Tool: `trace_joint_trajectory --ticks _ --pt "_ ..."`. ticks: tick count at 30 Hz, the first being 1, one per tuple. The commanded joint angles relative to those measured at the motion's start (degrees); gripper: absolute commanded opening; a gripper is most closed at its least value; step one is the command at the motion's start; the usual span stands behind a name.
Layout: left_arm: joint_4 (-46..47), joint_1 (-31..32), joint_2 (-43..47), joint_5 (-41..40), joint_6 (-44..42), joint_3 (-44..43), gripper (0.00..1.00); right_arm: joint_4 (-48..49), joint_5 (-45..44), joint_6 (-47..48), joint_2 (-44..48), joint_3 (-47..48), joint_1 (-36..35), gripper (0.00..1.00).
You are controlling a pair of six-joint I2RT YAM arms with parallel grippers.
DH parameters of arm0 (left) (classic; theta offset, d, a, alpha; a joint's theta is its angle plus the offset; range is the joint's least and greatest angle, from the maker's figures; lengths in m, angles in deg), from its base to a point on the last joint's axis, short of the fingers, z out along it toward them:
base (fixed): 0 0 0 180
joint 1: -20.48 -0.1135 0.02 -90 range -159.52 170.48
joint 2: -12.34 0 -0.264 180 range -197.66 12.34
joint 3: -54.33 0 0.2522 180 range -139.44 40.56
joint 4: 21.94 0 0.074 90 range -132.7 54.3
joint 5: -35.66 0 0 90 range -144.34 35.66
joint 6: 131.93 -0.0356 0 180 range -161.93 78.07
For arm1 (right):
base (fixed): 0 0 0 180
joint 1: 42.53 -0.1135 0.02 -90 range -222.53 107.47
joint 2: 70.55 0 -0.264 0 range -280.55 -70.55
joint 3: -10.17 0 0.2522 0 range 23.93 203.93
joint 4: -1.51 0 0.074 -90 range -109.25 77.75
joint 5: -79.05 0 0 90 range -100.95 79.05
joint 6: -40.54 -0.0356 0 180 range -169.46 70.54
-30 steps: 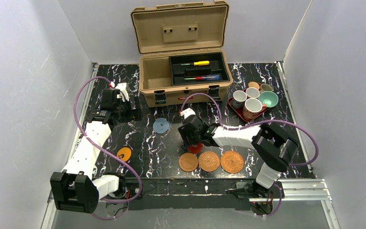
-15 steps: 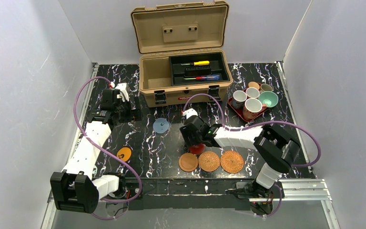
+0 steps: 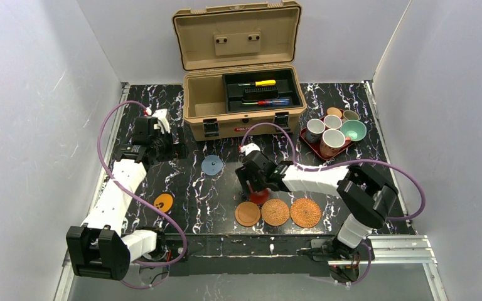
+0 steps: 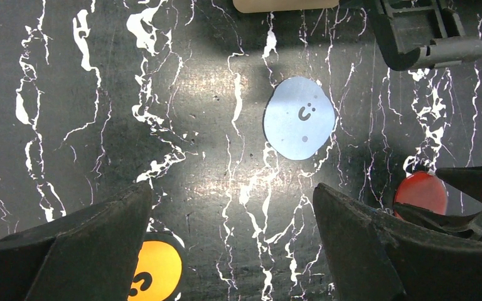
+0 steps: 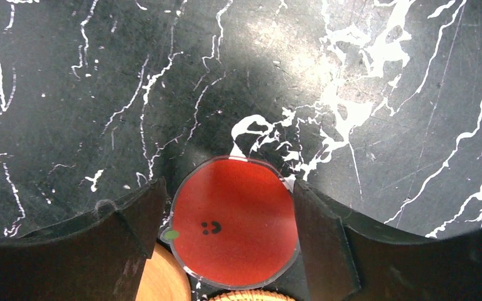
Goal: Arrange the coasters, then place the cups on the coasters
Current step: Move the coaster to the center of the board.
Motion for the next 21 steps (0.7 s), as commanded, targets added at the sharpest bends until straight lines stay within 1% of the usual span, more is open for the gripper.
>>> trace_joint_trajectory --ticks 1,7,10,12,17,21 --pt "-0.07 0.0 0.37 3.04 0.08 -0.64 0.98 -2.34 1.77 1.14 2.53 4.87 -0.16 0.84" --pt "1.82 0.3 1.53 6.43 1.2 1.45 0.98 -1.89 3.31 2.43 3.88 7.89 -0.18 0.93" --pt "2.76 1.93 1.47 6.54 1.37 2.3 0.98 -1.82 3.08 2.88 6.08 8.22 -0.14 0.97" --pt "2.85 3.69 0.42 5.73 1.24 2.51 0.98 -1.44 2.38 3.3 7.93 7.36 -0.01 0.98" --pt "2.84 9.86 -3.86 2.53 1.77 2.33 0.98 -0.05 1.8 3.91 13.1 3.6 1.87 0.98" --pt "3.02 13.87 -10.03 2.24 3.23 1.14 0.98 1.86 1.75 3.4 17.69 -0.99 4.39 0.98"
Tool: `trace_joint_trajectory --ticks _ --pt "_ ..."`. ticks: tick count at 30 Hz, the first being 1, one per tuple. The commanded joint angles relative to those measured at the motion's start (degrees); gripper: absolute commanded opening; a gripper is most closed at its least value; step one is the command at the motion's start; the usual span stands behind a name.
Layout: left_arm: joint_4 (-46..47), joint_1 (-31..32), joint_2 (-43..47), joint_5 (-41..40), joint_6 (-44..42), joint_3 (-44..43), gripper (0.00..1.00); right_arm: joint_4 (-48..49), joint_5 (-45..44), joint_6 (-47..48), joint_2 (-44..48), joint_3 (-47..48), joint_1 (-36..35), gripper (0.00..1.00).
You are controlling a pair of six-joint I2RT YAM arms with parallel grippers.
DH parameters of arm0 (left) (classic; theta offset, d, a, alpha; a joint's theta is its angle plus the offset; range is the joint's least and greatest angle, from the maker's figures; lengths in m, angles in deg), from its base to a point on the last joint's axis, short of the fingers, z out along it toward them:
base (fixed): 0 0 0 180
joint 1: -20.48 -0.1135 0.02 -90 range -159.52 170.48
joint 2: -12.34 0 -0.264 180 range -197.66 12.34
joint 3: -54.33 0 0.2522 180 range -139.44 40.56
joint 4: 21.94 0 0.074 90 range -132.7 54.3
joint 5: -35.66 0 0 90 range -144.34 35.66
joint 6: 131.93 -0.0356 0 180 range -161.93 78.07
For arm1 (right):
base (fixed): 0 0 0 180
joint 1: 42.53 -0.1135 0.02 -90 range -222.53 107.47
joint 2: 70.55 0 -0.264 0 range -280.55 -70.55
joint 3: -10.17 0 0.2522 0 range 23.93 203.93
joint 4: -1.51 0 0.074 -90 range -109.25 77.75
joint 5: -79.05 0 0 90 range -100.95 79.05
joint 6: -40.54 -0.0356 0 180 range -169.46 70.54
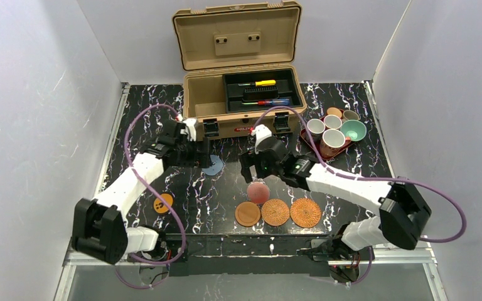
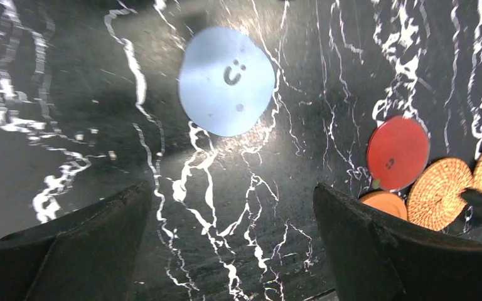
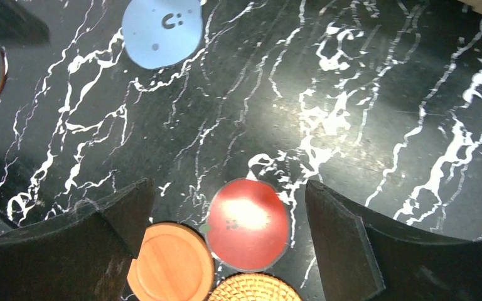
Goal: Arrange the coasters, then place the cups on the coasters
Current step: Move the coaster to the center of the board.
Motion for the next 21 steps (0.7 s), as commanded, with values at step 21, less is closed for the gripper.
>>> trace_joint_trajectory --ticks 21 --pt "18.01 4.27 -14.86 2.48 3.25 3.33 0.98 3.58 -1.16 -0.01 19.6 -14.54 8.29 0.98"
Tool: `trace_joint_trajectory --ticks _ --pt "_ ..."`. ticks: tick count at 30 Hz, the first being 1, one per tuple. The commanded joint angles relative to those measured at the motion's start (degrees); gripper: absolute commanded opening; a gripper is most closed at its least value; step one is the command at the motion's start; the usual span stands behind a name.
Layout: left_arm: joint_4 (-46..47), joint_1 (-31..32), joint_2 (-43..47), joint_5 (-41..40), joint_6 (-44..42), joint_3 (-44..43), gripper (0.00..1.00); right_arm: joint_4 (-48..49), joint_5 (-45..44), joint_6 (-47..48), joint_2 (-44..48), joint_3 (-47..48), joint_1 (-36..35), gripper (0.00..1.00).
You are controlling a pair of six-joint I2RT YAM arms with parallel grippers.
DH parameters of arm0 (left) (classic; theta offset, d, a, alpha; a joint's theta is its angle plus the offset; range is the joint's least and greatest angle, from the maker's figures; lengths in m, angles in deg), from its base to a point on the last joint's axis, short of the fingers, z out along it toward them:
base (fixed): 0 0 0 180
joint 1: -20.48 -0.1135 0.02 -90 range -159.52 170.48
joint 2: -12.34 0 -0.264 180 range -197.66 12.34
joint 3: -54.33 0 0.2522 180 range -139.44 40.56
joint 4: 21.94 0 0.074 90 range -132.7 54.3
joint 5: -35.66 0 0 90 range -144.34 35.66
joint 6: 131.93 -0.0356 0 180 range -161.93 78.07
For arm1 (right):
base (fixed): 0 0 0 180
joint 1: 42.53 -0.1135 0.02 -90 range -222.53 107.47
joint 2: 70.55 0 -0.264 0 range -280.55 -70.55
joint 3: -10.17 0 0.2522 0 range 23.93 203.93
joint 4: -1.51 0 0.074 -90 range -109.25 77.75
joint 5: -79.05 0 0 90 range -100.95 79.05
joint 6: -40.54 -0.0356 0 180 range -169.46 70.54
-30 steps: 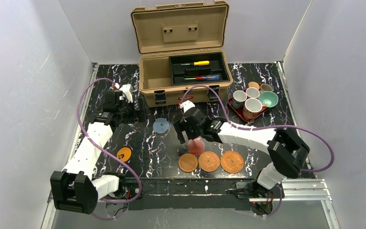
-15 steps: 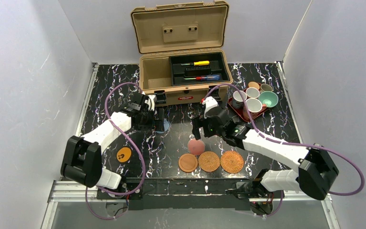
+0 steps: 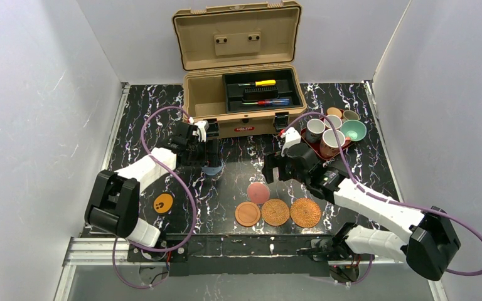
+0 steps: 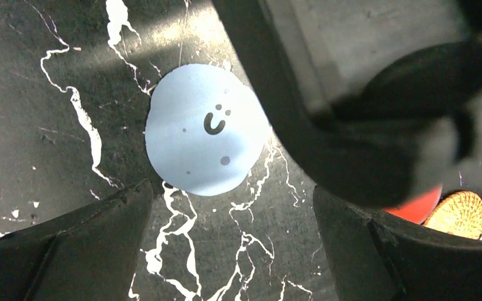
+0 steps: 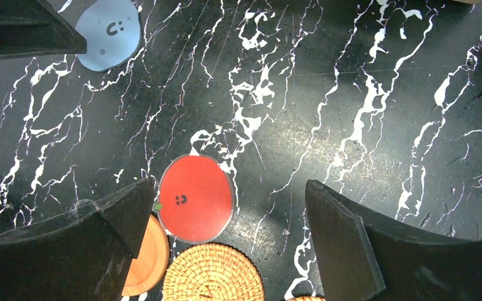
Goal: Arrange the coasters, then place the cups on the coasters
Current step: Move the coaster to the center of the board.
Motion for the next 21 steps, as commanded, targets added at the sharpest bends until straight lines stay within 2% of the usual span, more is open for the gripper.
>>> trace_joint_trajectory --ticks 1,15,21 --pt "5.01 0.1 -1.09 1.27 0.43 1.31 0.98 1.93 -0.56 -0.04 1.97 -0.75 0.59 0.98" --pt "8.54 1.39 -2.37 1.63 1.03 3.41 0.98 1.66 -0.72 -0.05 2.85 -1.17 1.06 0.98" --pt "14.94 2.31 10.22 -4.94 3.96 10.6 0.98 1.4 -0.87 0.17 3.28 -1.08 1.17 0.98"
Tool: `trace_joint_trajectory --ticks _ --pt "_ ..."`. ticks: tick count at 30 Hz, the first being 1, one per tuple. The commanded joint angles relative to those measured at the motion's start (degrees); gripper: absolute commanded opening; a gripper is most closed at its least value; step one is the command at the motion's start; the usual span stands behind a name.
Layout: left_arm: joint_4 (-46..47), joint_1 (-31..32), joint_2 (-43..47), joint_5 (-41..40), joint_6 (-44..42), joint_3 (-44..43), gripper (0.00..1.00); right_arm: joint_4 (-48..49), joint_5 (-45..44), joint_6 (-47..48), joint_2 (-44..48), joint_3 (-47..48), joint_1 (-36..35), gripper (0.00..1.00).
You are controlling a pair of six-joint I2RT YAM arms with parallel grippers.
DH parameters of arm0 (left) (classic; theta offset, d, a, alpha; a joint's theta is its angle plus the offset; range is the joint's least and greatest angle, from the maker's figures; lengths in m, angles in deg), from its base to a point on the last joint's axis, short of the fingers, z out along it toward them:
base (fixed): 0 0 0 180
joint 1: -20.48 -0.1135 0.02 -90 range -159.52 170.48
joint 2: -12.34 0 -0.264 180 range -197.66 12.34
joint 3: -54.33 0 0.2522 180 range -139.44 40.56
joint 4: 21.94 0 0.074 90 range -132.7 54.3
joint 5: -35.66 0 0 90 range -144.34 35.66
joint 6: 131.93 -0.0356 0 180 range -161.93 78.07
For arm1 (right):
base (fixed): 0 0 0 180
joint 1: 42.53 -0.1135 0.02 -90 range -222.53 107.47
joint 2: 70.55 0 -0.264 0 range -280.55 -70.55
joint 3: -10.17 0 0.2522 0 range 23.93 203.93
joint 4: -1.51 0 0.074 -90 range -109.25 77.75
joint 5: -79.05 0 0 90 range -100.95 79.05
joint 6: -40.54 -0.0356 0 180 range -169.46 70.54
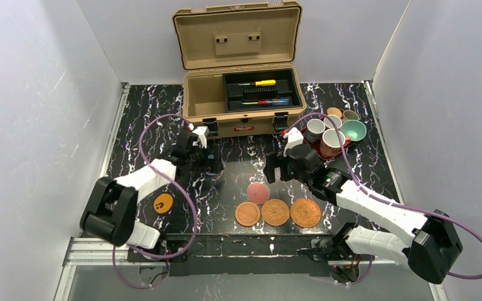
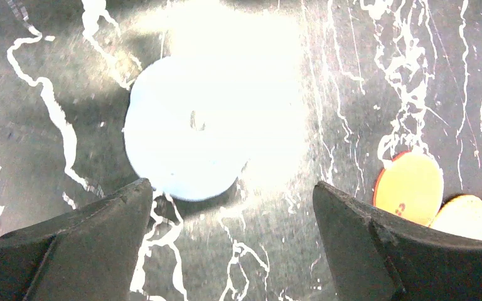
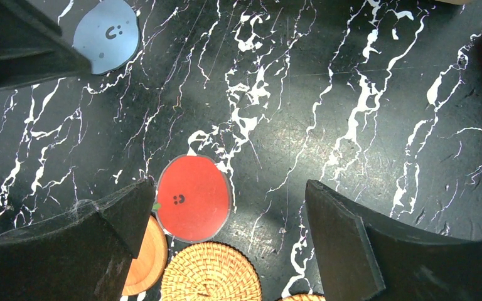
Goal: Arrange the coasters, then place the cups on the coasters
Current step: Move the coaster to the center of the board.
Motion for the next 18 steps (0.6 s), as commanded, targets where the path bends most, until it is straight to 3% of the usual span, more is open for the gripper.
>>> trace_joint_trajectory --ticks 1,7,13,18 --pt "3.58 0.63 11.11 -5.72 1.92 3.87 0.98 1.38 -0.7 0.21 1.38 -0.1 0.51 0.98" --pt "2.67 0.97 17.63 -8.29 1.48 6.02 0.98 1.53 0.37 0.26 0.57 0.41 0.62 0.98" --pt "-2.99 2.39 15.08 -7.63 0.03 4.07 0.98 1.02 -0.03 -0.14 1.71 0.33 0.62 0.98" --pt "-1.57 2.77 10.28 -4.32 -2.29 3.46 0.98 0.61 -0.58 -0.29 3.14 -0.11 0.62 0.99"
